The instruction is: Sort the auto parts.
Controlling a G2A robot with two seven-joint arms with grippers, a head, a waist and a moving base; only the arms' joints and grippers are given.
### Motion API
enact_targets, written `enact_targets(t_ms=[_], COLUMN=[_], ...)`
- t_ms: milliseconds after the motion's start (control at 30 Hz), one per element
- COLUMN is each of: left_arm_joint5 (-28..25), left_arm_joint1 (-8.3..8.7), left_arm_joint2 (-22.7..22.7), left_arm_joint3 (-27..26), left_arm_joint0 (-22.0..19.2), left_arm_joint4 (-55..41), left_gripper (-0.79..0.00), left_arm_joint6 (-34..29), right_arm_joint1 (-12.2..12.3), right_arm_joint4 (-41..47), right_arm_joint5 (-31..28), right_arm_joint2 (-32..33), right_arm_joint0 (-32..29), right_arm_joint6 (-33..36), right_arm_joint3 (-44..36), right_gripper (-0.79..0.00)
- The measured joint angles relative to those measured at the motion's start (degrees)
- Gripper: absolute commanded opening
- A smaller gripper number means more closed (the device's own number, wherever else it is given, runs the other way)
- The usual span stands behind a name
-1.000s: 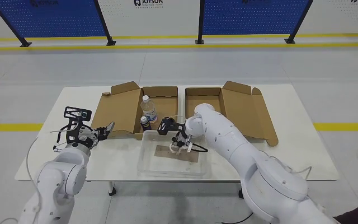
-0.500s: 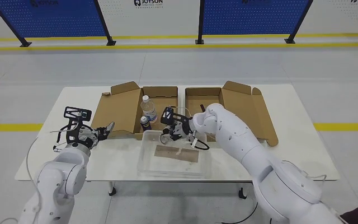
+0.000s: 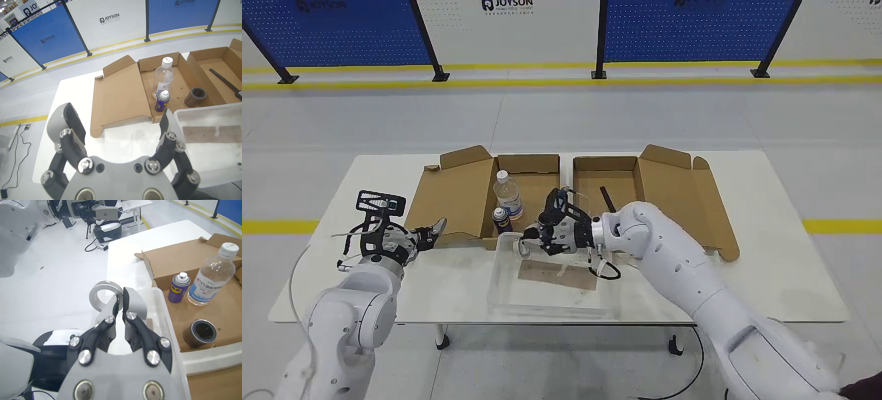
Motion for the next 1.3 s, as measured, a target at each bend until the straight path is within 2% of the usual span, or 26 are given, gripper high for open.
enact_targets(t_ms=[167, 267, 467, 600, 767, 967, 1167, 1300], left_arm_joint5=[0.0, 0.0, 0.0, 0.0, 0.0, 0.0, 0.0, 0.0], left_arm_joint1=[0.0, 0.0, 0.0, 0.0, 0.0, 0.0, 0.0, 0.0], left_arm_joint2=[0.0, 0.0, 0.0, 0.0, 0.0, 0.0, 0.0, 0.0], left_arm_joint3=[0.0, 0.0, 0.0, 0.0, 0.0, 0.0, 0.0, 0.0], left_arm_joint0=[0.0, 0.0, 0.0, 0.0, 0.0, 0.0, 0.0, 0.0], left_arm_joint4=[0.0, 0.0, 0.0, 0.0, 0.0, 0.0, 0.0, 0.0], left_gripper=[0.0, 0.0, 0.0, 0.0, 0.0, 0.0, 0.0, 0.0], left_arm_joint6=[0.0, 0.0, 0.0, 0.0, 0.0, 0.0, 0.0, 0.0], right_arm_joint1=[1.6, 2.7, 5.1, 6.9, 8.4, 9.1, 8.9, 8.3], right_arm_joint4=[-1.6, -2.9, -7.9, -14.0, -19.1, -20.4, -19.7, -18.3], right_arm_joint5=[4.2, 9.3, 23.1, 35.8, 46.3, 51.6, 52.6, 51.1], right_arm_joint2=[2.8, 5.0, 11.0, 15.8, 20.5, 23.6, 23.3, 21.7], right_arm_joint0=[-2.1, -3.0, -4.3, -7.1, -10.5, -12.5, -12.0, -9.1], right_arm_joint6=[1.5, 3.9, 11.4, 17.5, 23.2, 27.6, 29.4, 31.3], right_arm_joint3=[-5.0, -7.9, -16.6, -23.6, -28.8, -27.6, -23.6, -18.3], right_gripper=[-0.785, -0.785, -0.785, -0.785, -0.785, -0.785, -0.785, -0.785])
